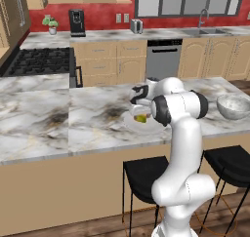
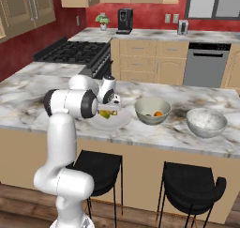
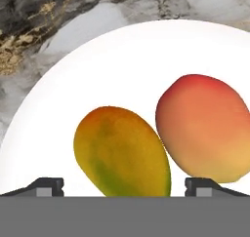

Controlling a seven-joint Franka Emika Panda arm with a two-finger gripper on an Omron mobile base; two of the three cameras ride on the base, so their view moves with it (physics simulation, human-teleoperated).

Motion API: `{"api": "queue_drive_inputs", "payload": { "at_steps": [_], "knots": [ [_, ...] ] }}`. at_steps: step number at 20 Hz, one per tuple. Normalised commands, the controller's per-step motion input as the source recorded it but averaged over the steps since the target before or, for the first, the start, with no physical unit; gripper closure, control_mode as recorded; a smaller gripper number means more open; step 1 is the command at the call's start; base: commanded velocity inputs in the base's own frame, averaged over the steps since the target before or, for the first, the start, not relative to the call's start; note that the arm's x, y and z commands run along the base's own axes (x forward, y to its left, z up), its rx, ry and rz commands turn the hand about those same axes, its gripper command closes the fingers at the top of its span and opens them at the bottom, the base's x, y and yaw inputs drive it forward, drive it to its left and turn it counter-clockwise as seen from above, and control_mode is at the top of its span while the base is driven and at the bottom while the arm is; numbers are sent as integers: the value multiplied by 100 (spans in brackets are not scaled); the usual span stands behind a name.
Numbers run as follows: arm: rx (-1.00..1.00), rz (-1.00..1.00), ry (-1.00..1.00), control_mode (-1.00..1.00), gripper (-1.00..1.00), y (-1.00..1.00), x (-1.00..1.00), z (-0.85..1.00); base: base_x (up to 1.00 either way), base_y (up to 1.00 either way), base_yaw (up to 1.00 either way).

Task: Take the fruits from the plate on the dining counter and place two fruits in each bowl.

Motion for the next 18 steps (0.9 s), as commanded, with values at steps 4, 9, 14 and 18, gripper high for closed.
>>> {"api": "queue_drive_inputs", "payload": {
  "at_steps": [4,9,14,18],
  "knots": [
    [0,1,0,-100,-100,14,-2,-19,0,0,0],
    [0,2,0,-100,-100,3,5,-16,0,0,0],
    [4,1,0,-100,-100,0,49,0,0,0,0],
    [2,0,1,-100,-100,0,42,-10,0,0,0]
  ]
}}
